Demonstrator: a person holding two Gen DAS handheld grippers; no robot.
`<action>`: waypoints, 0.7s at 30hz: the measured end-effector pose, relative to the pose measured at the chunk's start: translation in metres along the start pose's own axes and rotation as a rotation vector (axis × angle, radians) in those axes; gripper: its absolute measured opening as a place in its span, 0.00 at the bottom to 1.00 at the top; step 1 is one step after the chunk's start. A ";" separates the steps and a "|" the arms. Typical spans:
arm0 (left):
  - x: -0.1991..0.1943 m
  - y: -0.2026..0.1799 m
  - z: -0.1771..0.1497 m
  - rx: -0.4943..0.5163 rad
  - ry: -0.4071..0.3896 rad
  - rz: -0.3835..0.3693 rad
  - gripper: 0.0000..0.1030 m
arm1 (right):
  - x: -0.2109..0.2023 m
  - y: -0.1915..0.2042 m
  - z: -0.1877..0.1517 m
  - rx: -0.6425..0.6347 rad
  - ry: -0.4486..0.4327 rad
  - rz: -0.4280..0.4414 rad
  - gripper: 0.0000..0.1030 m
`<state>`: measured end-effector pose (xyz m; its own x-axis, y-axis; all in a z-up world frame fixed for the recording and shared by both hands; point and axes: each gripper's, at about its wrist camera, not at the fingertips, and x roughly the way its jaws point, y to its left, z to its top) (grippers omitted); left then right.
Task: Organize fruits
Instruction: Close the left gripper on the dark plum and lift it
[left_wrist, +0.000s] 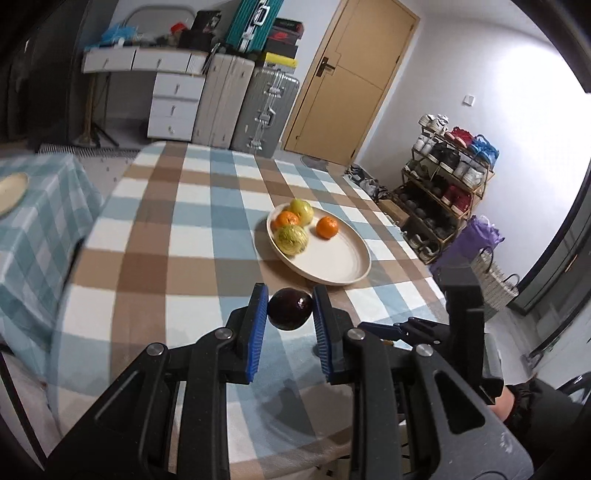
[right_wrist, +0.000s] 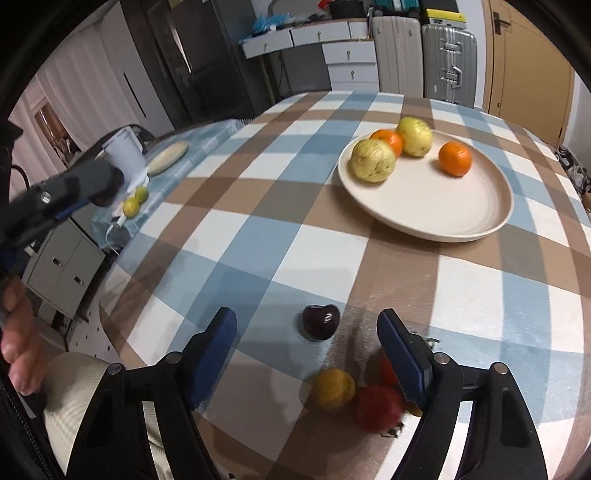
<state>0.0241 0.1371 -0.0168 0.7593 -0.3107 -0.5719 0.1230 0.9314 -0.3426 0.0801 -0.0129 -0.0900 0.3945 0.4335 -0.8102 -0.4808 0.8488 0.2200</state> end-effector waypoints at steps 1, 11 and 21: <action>0.001 -0.002 0.000 0.006 -0.003 0.000 0.21 | 0.003 0.001 0.000 -0.002 0.005 -0.004 0.77; 0.006 -0.003 -0.002 0.009 0.013 -0.012 0.21 | 0.019 0.006 -0.001 -0.032 0.058 -0.056 0.41; 0.016 -0.008 -0.005 0.021 0.028 0.006 0.21 | 0.014 -0.007 0.000 0.026 0.049 -0.031 0.25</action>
<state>0.0319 0.1234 -0.0271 0.7416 -0.3103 -0.5948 0.1325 0.9369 -0.3236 0.0892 -0.0123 -0.1027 0.3700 0.3920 -0.8423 -0.4478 0.8696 0.2079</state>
